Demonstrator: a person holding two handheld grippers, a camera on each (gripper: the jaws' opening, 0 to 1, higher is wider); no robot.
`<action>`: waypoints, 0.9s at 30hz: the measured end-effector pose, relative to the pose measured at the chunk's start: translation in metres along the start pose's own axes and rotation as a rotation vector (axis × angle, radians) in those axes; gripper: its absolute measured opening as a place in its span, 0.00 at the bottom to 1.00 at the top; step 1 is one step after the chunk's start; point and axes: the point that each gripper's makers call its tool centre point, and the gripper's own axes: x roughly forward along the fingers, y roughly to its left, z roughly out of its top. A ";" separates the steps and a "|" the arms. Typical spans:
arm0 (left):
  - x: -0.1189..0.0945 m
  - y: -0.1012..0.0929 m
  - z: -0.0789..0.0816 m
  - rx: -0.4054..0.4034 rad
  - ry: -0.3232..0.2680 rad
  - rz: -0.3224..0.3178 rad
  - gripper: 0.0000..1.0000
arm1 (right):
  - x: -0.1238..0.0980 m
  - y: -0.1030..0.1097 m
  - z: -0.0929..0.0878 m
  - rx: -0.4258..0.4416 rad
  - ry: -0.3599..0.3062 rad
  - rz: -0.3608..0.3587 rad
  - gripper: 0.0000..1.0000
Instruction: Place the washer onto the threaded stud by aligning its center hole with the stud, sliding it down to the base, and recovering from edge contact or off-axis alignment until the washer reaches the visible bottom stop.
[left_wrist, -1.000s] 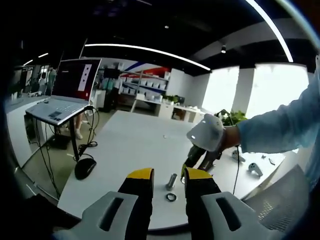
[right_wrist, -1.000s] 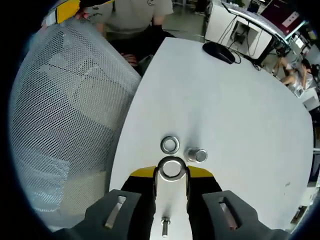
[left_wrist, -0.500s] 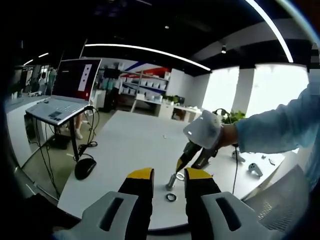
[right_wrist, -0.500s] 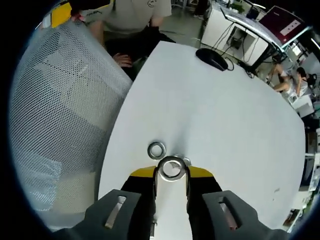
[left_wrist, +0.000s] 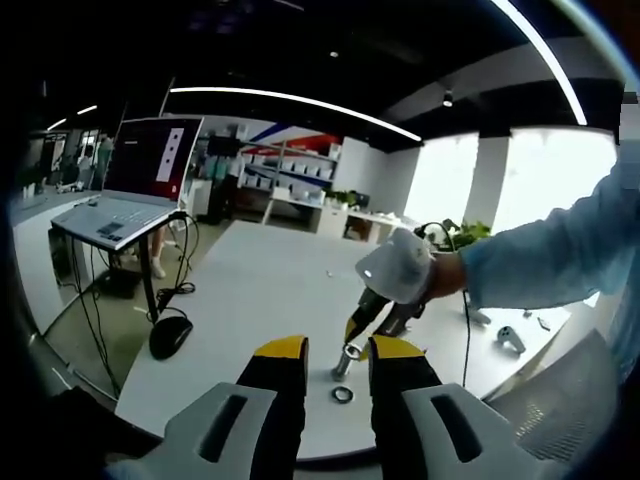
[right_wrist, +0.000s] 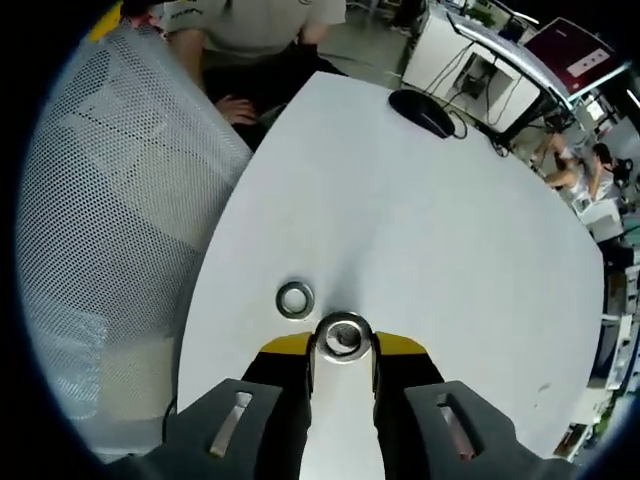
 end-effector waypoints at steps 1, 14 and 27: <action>0.000 0.000 0.000 0.000 0.000 0.000 0.21 | 0.000 -0.001 0.000 0.002 0.000 0.001 0.22; 0.000 0.001 0.000 0.000 0.001 0.000 0.21 | 0.016 -0.001 -0.002 -0.007 0.026 0.027 0.22; 0.001 0.005 -0.004 0.007 0.032 0.019 0.19 | 0.035 0.003 -0.006 -0.007 0.058 0.064 0.22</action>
